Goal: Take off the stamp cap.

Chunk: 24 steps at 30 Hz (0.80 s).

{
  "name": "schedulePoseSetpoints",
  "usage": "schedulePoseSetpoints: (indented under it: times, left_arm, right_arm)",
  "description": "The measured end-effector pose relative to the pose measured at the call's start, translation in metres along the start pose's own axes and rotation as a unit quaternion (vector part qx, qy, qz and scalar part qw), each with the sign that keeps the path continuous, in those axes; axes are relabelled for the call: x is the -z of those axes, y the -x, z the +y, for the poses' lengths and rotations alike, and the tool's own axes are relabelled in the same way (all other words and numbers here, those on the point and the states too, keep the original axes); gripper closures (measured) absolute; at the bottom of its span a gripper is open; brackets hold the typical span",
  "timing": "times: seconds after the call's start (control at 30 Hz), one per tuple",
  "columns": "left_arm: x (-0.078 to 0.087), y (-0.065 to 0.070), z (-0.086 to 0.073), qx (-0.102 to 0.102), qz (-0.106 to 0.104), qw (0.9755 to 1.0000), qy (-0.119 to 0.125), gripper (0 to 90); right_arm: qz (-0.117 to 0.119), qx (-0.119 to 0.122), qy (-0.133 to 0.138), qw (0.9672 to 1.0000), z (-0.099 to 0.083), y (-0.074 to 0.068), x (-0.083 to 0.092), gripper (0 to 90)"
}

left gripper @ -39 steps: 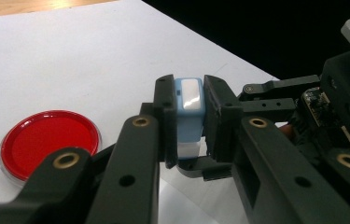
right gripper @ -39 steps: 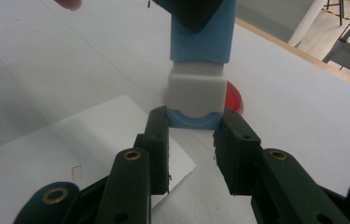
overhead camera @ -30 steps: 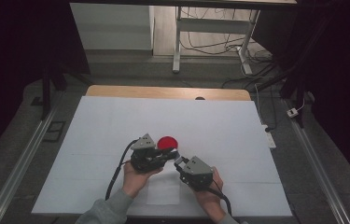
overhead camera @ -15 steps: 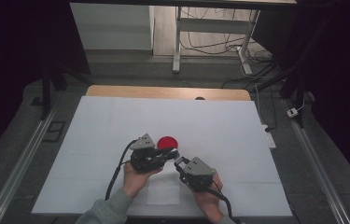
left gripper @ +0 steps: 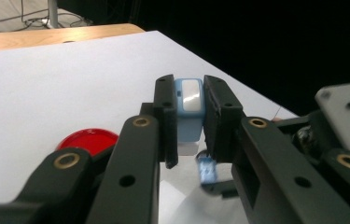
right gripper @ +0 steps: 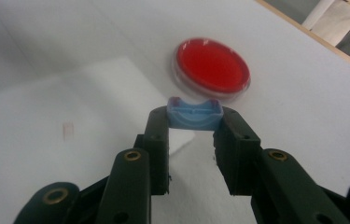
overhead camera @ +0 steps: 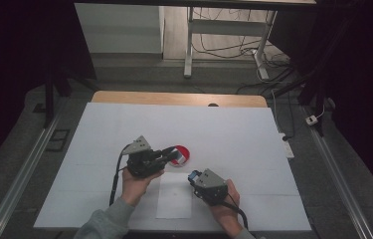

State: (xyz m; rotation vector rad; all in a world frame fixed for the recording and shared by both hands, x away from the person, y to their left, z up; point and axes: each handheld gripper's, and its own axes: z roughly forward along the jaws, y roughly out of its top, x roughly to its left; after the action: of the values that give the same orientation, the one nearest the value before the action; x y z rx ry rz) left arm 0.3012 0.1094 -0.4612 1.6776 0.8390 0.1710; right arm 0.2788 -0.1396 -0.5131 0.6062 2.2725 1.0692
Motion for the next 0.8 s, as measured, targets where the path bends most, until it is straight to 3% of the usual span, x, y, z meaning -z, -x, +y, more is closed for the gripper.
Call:
schedulePoseSetpoints:
  times: [0.23,0.5,0.8]
  left_arm:
    - [-0.006,0.003,-0.003,-0.009,-0.013,0.9997,-0.021,76.3]
    - [-0.008,0.002,-0.004,-0.004,-0.025,0.9993,-0.029,76.2]
    - [-0.006,0.003,-0.003,-0.009,-0.015,0.9994,-0.029,76.2]
  right_arm:
    - [0.001,-0.017,0.017,0.9997,0.003,0.005,0.005,66.4]
    - [0.003,-0.035,0.026,0.999,-0.001,0.014,0.009,66.3]
    - [0.002,-0.038,0.035,0.9987,-0.004,0.018,0.01,66.2]
